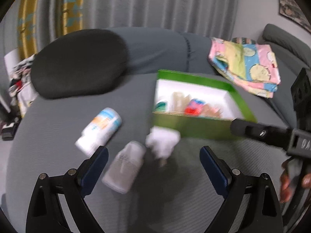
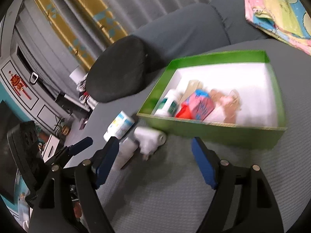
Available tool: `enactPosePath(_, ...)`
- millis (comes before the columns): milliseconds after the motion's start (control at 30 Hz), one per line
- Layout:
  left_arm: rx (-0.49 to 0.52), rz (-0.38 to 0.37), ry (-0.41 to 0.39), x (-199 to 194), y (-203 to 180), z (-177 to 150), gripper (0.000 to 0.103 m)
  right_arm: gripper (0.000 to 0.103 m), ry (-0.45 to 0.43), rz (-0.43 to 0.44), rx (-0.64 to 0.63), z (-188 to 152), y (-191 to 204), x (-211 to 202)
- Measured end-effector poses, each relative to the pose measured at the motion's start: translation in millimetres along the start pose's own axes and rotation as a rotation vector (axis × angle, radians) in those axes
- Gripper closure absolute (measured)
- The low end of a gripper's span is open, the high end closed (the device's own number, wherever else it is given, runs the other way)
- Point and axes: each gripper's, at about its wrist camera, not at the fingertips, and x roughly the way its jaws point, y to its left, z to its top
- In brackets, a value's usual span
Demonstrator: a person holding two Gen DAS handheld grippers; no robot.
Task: Organize rigid objects
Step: 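Move the right gripper toward the large white pill bottle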
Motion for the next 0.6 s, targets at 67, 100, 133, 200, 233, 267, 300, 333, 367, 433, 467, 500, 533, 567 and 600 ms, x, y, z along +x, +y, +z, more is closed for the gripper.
enactPosePath(67,-0.024,0.02,0.02,-1.0,16.6,-13.0,0.008,0.025,0.026,0.015,-0.004,-7.8,7.7,6.7)
enactPosePath(100,-0.039,0.032,0.034,-0.3,25.1,-19.4,0.008,0.025,0.039,0.023,-0.005,-10.9,11.1,10.6)
enactPosePath(133,-0.049,0.041,0.042,-0.2,31.0,-25.2,0.008,0.025,0.057,0.029,-0.007,-15.2,15.7,16.4)
enactPosePath(200,-0.067,0.054,0.059,3.5,39.5,-31.5,0.008,0.025,0.084,0.042,-0.015,-21.5,24.0,26.2)
enactPosePath(233,-0.076,0.058,0.067,5.4,43.4,-35.2,0.008,0.025,0.104,0.054,-0.017,-25.3,29.6,33.5)
enactPosePath(267,-0.082,0.061,0.076,7.1,45.9,-38.2,0.008,0.025,0.119,0.064,-0.016,-27.8,33.4,39.1)
enactPosePath(300,-0.087,0.062,0.084,9.6,48.4,-39.6,0.008,0.025,0.137,0.076,-0.016,-30.3,37.7,45.6)
enactPosePath(333,-0.091,0.059,0.091,11.0,52.0,-42.3,0.008,0.025,0.156,0.086,-0.014,-33.0,43.3,53.5)
enactPosePath(367,-0.091,0.057,0.092,11.2,53.2,-44.1,0.008,0.025,0.168,0.09,-0.014,-34.5,47.2,59.6)
enactPosePath(433,-0.085,0.049,0.091,13.4,54.1,-45.1,0.008,0.025,0.193,0.095,-0.008,-37.1,53.6,73.4)
enactPosePath(467,-0.079,0.045,0.091,14.8,54.2,-45.4,0.008,0.025,0.204,0.1,0.0,-38.2,55.6,79.7)
enactPosePath(500,-0.075,0.043,0.091,16.5,53.9,-45.5,0.008,0.025,0.215,0.106,0.01,-38.4,56.8,85.8)
enactPosePath(533,-0.07,0.036,0.094,20.2,53.6,-45.5,0.008,0.025,0.224,0.112,0.022,-38.5,58.1,92.5)
enactPosePath(567,-0.069,0.029,0.097,23.2,53.3,-45.6,0.008,0.025,0.232,0.114,0.032,-38.4,58.2,98.4)
enactPosePath(600,-0.07,0.024,0.102,27.0,53.9,-45.4,0.008,0.025,0.24,0.112,0.039,-38.4,58.8,104.3)
